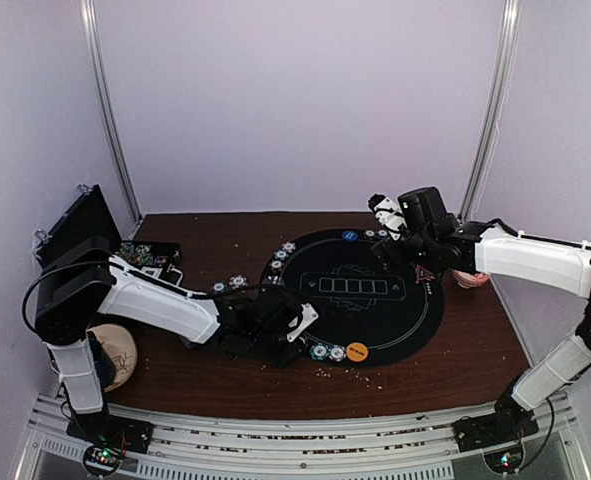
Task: Distribute texas hold em gaming equipment
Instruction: Place the poker chips pile at the big blind area.
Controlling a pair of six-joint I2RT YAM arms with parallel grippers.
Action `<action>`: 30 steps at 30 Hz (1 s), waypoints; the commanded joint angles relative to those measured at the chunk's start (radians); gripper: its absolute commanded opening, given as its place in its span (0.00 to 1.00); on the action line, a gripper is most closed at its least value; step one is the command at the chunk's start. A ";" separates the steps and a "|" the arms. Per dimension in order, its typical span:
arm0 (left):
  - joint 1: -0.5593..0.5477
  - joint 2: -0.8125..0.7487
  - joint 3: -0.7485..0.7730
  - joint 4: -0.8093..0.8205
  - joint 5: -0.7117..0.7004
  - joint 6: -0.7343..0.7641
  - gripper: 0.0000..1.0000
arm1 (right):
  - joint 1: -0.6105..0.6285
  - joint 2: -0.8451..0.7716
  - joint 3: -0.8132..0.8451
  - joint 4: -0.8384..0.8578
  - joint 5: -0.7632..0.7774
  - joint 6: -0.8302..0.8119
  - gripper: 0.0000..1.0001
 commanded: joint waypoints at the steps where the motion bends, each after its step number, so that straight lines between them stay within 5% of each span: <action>1: 0.007 0.025 0.024 0.045 -0.005 0.013 0.38 | -0.003 -0.001 -0.008 0.007 0.001 -0.005 1.00; 30: 0.008 0.075 0.050 0.045 0.025 0.027 0.45 | -0.004 -0.004 -0.009 0.004 -0.005 -0.005 1.00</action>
